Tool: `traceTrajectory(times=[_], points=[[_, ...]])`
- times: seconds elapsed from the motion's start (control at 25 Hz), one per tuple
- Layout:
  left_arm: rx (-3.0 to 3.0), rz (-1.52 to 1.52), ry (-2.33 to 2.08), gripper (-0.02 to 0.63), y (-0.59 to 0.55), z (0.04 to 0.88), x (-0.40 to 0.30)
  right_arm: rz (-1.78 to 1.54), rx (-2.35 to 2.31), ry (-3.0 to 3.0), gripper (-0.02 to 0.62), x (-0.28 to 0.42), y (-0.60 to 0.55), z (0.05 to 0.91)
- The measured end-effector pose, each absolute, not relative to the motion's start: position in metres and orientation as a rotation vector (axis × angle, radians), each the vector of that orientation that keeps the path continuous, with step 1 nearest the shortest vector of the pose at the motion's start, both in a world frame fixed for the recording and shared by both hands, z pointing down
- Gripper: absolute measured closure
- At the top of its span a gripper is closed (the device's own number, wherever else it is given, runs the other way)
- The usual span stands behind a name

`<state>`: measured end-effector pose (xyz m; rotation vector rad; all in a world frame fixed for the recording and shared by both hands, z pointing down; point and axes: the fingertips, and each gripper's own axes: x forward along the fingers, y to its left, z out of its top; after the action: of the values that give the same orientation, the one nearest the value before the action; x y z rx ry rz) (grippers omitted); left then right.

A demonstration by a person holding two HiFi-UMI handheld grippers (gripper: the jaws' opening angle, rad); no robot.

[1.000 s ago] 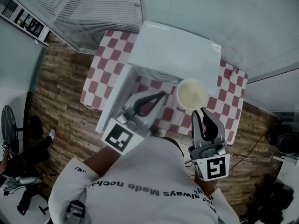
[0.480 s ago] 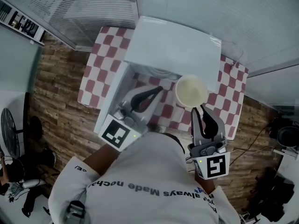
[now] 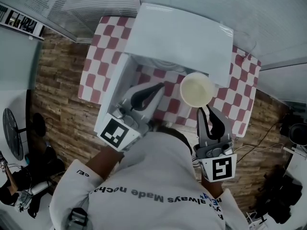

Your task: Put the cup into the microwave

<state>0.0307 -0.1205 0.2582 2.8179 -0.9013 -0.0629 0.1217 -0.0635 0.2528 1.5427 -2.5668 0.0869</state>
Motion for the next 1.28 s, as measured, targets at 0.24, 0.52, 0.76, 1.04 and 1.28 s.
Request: traceTrajectory(times=[0.24, 0.52, 0.76, 1.04, 1.28], points=[[2.815, -0.05, -0.89, 0.603, -0.119, 0.275, 0.032, 0.151, 1.561, -2.567, 0.552, 0.117, -0.066, 0.279], [2.809, -0.016, -0.904, 0.603, -0.12, 0.304, 0.03, 0.18, 1.555, -2.556, 0.552, 0.113, -0.07, 0.306], [2.814, 0.034, -0.901, 0.603, -0.125, 0.336, 0.031, 0.214, 1.541, -2.547, 0.552, 0.106, -0.079, 0.338], [2.849, 0.071, -0.922, 0.603, -0.136, 0.371, 0.026, 0.25, 1.494, -2.523, 0.552, 0.1, -0.088, 0.391], [2.828, 0.111, -0.948, 0.603, -0.143, 0.4, 0.024, 0.263, 1.493, -2.504, 0.552, 0.098, -0.102, 0.42]])
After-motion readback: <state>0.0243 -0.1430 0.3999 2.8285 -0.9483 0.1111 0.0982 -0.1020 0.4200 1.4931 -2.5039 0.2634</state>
